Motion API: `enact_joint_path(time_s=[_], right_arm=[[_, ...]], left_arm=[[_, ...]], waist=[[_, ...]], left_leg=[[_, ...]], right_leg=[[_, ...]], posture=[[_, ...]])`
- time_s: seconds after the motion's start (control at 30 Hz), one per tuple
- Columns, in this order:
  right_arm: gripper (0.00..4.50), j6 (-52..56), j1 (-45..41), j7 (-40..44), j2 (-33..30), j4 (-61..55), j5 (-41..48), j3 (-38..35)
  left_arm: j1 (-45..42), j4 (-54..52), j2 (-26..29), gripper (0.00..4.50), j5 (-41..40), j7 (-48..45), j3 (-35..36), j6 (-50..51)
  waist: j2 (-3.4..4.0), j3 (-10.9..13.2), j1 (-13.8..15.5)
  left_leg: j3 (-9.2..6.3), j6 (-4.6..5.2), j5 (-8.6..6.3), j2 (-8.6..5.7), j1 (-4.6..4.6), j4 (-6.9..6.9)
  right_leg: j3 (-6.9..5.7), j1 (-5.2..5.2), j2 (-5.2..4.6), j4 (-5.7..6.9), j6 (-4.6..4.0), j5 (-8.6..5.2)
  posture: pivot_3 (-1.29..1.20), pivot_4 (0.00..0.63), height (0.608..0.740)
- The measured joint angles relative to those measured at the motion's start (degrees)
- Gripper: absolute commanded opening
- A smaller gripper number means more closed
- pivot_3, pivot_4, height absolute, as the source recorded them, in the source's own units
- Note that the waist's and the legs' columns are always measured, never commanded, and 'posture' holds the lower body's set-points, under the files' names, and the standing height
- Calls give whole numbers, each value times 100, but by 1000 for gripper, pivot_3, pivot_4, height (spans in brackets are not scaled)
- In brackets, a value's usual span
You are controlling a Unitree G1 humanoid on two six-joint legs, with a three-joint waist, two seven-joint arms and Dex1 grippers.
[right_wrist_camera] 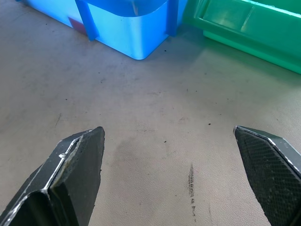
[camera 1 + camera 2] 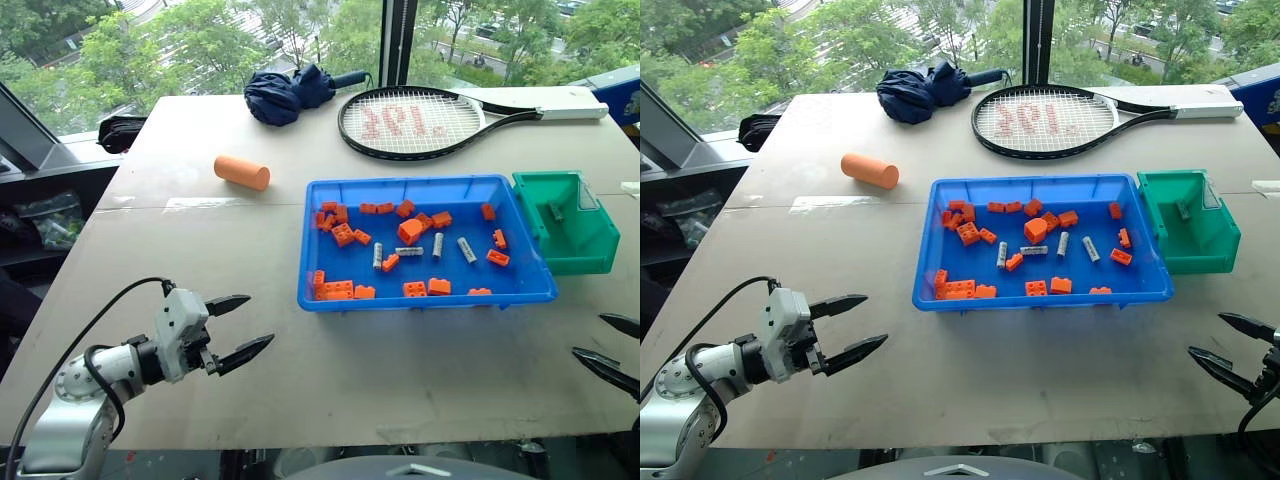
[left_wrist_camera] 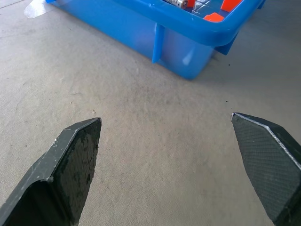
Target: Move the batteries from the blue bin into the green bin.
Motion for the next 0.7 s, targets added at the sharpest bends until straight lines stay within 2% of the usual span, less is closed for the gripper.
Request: enact_joint_path(time_s=[0.7], right_arm=[[4409, 307, 41, -167, -99, -336, 32, -22]], left_arm=[[-228, 259, -9, 4500, -3, -318, -99, -137]], waist=[[5, -3, 0]], left_leg=[[0, 0, 0, 0, 0, 0]], right_leg=[[0, 0, 0, 0, 0, 0]], posture=[[0, 150, 740]])
